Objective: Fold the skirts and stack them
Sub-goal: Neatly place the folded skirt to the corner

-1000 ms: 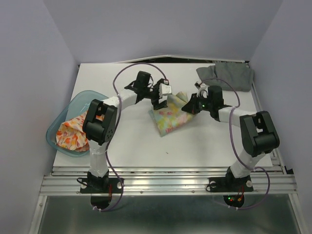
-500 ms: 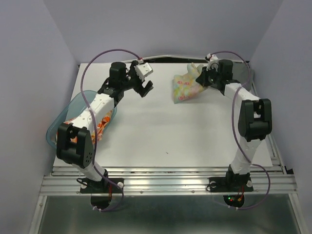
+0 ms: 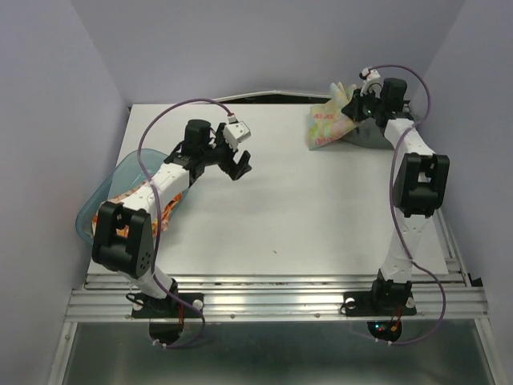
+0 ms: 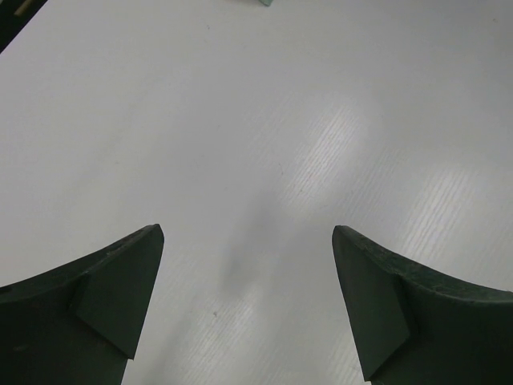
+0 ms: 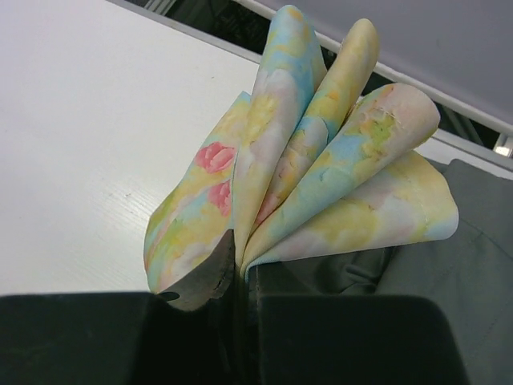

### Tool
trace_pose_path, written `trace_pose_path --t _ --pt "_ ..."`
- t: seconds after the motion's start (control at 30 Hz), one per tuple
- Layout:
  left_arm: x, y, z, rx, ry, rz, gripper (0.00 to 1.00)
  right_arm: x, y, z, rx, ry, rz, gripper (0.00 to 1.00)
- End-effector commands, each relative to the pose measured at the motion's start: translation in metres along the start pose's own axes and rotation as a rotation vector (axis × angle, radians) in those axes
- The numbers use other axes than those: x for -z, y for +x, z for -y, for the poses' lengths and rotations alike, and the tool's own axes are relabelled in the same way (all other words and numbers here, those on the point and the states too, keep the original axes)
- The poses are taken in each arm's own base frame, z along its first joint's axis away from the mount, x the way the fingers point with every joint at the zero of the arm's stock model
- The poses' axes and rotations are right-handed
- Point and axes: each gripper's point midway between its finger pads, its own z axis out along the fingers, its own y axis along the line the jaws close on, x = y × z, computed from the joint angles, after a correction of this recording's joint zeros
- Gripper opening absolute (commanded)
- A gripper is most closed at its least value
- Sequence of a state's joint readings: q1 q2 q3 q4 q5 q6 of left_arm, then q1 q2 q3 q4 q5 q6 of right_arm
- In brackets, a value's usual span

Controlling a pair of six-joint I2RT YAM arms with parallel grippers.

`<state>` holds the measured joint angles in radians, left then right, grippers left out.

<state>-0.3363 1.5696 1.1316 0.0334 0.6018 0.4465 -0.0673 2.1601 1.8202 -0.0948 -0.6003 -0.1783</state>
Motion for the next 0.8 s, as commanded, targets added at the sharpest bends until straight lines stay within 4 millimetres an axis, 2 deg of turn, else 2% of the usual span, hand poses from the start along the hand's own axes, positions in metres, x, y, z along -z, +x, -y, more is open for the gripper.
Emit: trace_pose_path --t 0.0,0.03,0.17,0.23,0.27,0.33,0.4,0.53,0.63,0.67,0.7,0.77 --pt "0.005 -0.016 0.003 -0.006 0.015 0.049 0.99 0.011 -0.053 0.008 0.101 -0.035 0.115 0.01" --pt "0.004 -0.016 0.003 -0.002 0.021 0.047 0.99 0.012 -0.050 0.013 0.092 -0.035 0.107 0.01" --pt "0.002 -0.016 0.004 0.008 0.027 0.048 0.99 0.019 -0.062 0.025 0.087 -0.020 0.129 0.01" --pt "0.001 -0.012 0.005 0.016 0.028 0.040 0.99 0.028 -0.073 0.034 0.063 -0.007 0.153 0.01" --pt "0.001 -0.010 0.005 0.021 0.030 0.036 0.99 0.030 -0.077 0.033 0.054 -0.012 0.159 0.01" --pt "0.001 -0.009 0.006 0.022 0.033 0.033 0.99 0.044 -0.087 0.045 0.032 0.001 0.182 0.01" --pt "0.000 -0.007 0.006 0.024 0.033 0.028 0.99 0.051 -0.089 0.052 0.016 0.009 0.189 0.01" --pt "-0.002 -0.005 0.006 0.035 0.037 0.021 0.99 0.061 -0.078 0.070 -0.043 0.027 0.184 0.01" --pt "-0.003 -0.004 0.006 0.042 0.041 0.015 0.99 0.064 -0.063 0.086 -0.118 0.035 0.170 0.01" --pt "-0.004 -0.003 0.007 0.044 0.042 0.012 0.99 0.066 -0.055 0.097 -0.140 0.043 0.164 0.01" --pt "-0.003 -0.002 0.007 0.044 0.044 0.008 0.99 0.065 -0.056 0.096 -0.144 0.029 0.169 0.01" --pt "-0.004 0.001 0.007 0.046 0.045 0.000 0.99 0.069 -0.049 0.108 -0.193 0.027 0.166 0.01"
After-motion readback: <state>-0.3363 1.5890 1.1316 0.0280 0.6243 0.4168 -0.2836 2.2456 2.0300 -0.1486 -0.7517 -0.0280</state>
